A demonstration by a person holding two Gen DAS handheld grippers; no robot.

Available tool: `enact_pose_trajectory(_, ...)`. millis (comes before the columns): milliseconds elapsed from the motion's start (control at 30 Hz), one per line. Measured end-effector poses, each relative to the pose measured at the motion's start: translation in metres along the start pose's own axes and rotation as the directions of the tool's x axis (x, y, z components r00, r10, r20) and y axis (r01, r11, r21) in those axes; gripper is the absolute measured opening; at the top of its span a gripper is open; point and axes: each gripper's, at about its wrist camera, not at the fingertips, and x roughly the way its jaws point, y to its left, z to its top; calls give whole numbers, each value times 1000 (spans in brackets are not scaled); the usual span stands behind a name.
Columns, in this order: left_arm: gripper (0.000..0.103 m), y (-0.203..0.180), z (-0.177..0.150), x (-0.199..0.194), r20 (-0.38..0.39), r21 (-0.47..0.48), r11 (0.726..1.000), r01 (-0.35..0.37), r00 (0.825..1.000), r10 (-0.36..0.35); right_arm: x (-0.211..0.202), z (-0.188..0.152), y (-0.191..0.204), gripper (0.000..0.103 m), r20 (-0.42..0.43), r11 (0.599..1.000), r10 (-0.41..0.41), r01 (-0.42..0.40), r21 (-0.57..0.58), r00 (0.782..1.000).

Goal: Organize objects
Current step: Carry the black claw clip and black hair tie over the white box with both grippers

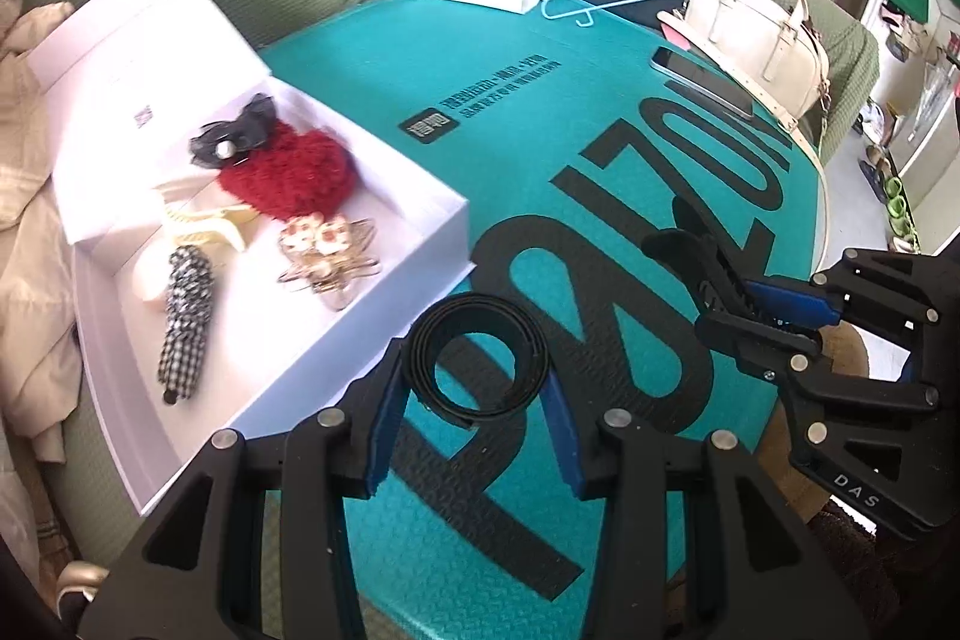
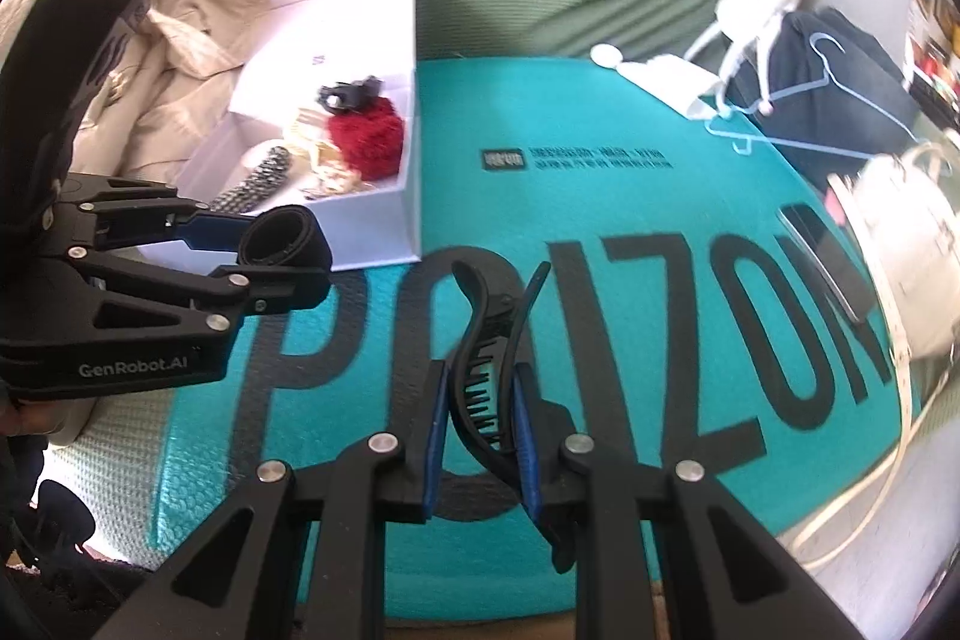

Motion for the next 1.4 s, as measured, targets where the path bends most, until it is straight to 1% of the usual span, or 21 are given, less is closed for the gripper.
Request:
enact_pose_trajectory(133, 41, 9, -8, -13, 10, -25, 1000, -17, 1000, 18, -5, 7, 15, 20, 11, 999, 23, -23, -44, 1000)
enact_pose_trajectory(367, 41, 29, -21, -32, 21, -87, 994, -72, 997, 74, -11, 15, 40, 20, 22, 991, 71, -68, -119, 997)
enact_pose_trajectory(633, 41, 54, -40, -52, 13, -150, 980, -130, 991, 133, -15, 23, 71, 20, 25, 969, 147, -139, -206, 989)
enact_pose_trajectory(867, 41, 77, -53, -63, 1, -188, 968, -166, 986, 169, -10, 28, 94, 20, 15, 949, 202, -192, -252, 979)
enact_pose_trajectory(1167, 41, 97, -47, -66, -1, -205, 961, -187, 982, 191, -4, 46, 107, 20, 17, 938, 221, -207, -279, 975)
enact_pose_trajectory(1333, 41, 107, -34, -62, -6, -196, 968, -159, 987, 161, -2, 62, 109, 20, 31, 935, 227, -209, -286, 973)
enact_pose_trajectory(1400, 41, 110, -30, -60, -7, -182, 969, -166, 986, 167, 1, 68, 109, 20, 34, 935, 229, -210, -285, 973)
